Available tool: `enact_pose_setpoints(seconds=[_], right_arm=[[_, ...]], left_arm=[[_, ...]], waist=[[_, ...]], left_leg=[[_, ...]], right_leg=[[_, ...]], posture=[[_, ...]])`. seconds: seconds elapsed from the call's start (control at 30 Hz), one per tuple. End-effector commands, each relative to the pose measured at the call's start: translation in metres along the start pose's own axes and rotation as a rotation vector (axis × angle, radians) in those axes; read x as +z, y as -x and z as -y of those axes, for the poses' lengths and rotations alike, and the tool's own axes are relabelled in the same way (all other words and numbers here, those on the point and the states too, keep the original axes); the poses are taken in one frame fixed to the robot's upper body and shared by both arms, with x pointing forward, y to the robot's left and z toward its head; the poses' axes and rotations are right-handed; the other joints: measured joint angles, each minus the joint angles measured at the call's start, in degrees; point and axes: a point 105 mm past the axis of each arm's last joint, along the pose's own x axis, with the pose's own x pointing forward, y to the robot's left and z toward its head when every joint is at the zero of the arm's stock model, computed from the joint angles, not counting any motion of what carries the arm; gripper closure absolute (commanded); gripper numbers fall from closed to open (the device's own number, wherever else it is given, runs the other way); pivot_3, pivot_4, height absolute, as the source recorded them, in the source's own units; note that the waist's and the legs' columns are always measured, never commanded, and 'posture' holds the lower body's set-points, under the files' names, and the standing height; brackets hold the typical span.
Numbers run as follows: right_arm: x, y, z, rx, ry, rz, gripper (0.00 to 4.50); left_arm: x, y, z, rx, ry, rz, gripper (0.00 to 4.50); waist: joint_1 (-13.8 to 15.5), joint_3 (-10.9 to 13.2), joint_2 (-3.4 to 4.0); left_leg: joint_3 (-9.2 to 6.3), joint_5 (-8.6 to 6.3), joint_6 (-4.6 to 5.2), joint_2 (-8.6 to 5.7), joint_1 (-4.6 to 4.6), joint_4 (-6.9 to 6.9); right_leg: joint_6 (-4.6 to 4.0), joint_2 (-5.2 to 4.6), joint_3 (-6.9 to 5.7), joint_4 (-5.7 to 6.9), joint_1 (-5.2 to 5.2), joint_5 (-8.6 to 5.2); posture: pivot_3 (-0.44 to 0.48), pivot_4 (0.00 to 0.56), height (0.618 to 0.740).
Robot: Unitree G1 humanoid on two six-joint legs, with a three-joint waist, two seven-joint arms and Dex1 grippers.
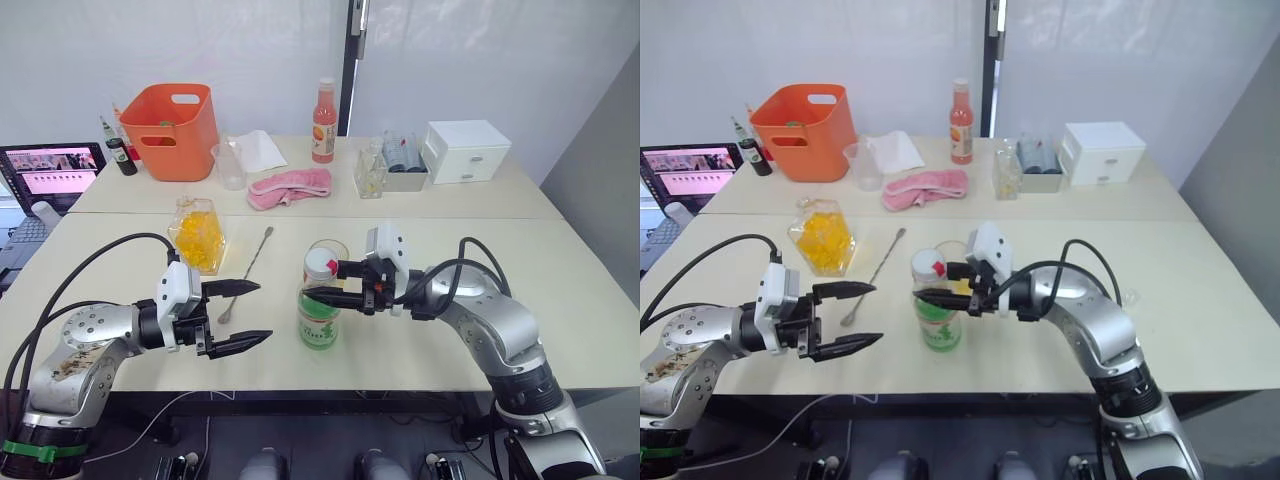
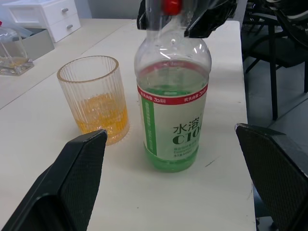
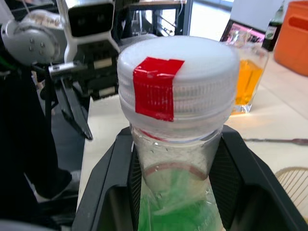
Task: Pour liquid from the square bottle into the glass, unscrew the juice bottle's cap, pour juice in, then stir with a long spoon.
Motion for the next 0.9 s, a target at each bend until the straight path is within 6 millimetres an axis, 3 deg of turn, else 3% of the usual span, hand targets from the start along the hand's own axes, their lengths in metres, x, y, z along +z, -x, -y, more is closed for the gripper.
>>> enact_pose_setpoints(seconds=[0.03, 0.3, 0.33, 0.53, 0.7, 0.9], right_arm=[[-0.008, 0.000, -0.001, 0.016, 0.012, -0.021, 3.10], [-0.008, 0.004, 0.000, 0.020, -0.022, 0.002, 3.10], [-0.007, 0.004, 0.000, 0.018, -0.022, 0.007, 2.09], [0.007, 0.006, 0.005, -0.003, -0.017, 0.041, 0.12], [0.021, 0.014, 0.006, -0.017, -0.018, 0.060, 0.03], [0.038, 0.038, 0.001, -0.035, -0.034, 0.060, 0.03]], left_arm=[[0.011, 0.001, 0.000, -0.012, -0.039, 0.014, 0.00], [0.012, 0.001, 0.001, -0.015, -0.039, 0.015, 0.00], [0.012, 0.001, 0.001, -0.015, -0.040, 0.015, 0.00], [0.011, 0.001, 0.001, -0.012, -0.030, 0.012, 0.00], [0.014, 0.001, -0.001, -0.013, -0.020, 0.015, 0.00], [0.034, -0.009, -0.006, -0.045, 0.017, 0.046, 0.00]], waist=[[-0.02, 0.00, 0.00], [0.01, 0.00, 0.00], [0.01, 0.00, 0.00], [0.00, 0.00, 0.00], [0.05, 0.00, 0.00], [0.25, 0.00, 0.00]], left_leg=[[0.00, 0.00, 0.00, 0.00, 0.01, 0.00], [0.00, 0.00, 0.00, 0.01, 0.09, 0.00], [0.00, 0.00, 0.00, 0.01, 0.09, 0.00], [0.01, 0.00, 0.00, 0.01, 0.06, 0.00], [0.01, 0.00, 0.00, 0.02, 0.05, 0.00], [-0.05, 0.00, 0.00, 0.03, 0.00, 0.01]], right_leg=[[0.00, 0.00, 0.00, 0.00, 0.00, 0.00], [0.00, 0.00, 0.01, 0.01, 0.07, 0.00], [0.00, 0.00, 0.01, 0.01, 0.07, 0.00], [0.00, -0.01, 0.01, 0.02, 0.04, 0.00], [0.00, -0.02, 0.01, 0.02, 0.03, 0.00], [0.00, -0.05, -0.02, 0.01, 0.03, 0.00]], posture=[[0.000, 0.150, 0.715], [0.000, 0.150, 0.715], [0.000, 0.150, 0.715], [0.000, 0.150, 0.715], [0.000, 0.150, 0.715], [0.000, 0.150, 0.715]])
